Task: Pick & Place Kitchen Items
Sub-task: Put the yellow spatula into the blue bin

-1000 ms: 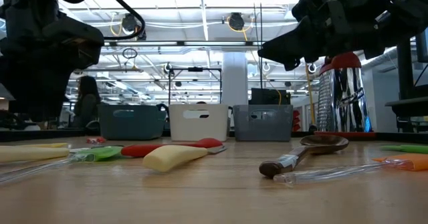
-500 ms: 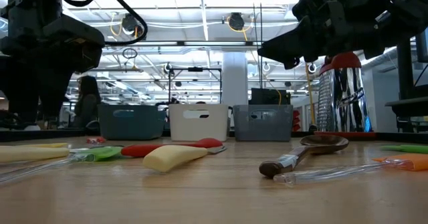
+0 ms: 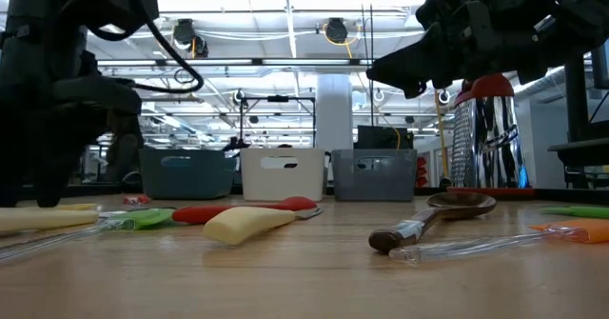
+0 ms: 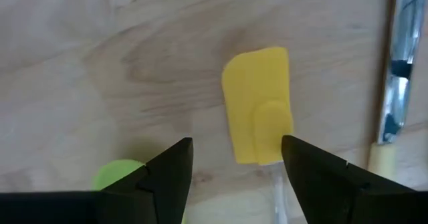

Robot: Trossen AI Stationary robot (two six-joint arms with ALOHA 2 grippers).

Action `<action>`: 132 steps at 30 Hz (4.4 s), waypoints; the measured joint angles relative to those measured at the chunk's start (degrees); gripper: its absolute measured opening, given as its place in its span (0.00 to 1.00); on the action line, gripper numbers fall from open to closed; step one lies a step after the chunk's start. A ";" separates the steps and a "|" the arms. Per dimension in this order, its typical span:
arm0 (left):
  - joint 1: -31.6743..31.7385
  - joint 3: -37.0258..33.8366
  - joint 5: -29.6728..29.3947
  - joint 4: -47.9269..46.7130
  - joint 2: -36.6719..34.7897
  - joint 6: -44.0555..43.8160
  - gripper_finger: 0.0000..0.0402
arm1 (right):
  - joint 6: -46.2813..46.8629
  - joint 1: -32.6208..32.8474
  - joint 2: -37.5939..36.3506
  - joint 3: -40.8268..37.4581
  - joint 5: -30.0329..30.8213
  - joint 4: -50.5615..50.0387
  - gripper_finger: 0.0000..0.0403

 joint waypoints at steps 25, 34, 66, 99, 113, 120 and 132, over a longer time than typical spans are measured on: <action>0.06 0.04 5.45 0.38 2.85 -2.72 0.59 | 0.17 -0.02 0.00 0.00 0.00 0.42 0.35; 0.00 -0.01 5.05 0.77 2.89 -2.68 0.59 | 0.17 -0.02 0.00 0.00 0.00 0.42 0.35; -0.38 -0.13 0.85 5.49 2.37 -2.05 0.36 | -0.32 -0.02 0.00 -0.02 0.00 0.73 0.35; -0.23 -0.19 -5.13 5.60 1.15 3.31 0.03 | -1.53 -0.02 0.00 -0.02 0.00 1.57 0.35; 1.58 -0.17 -15.86 4.58 -11.52 5.25 0.03 | -1.53 -0.02 0.00 -0.02 0.02 1.73 0.35; 2.32 -0.13 -19.07 3.14 -16.77 6.89 0.03 | -1.97 -0.04 0.00 -0.02 0.00 2.13 0.35; 10.10 -0.04 -19.87 3.02 -19.17 18.64 0.03 | -3.02 -0.04 -0.01 -0.02 0.02 2.38 0.35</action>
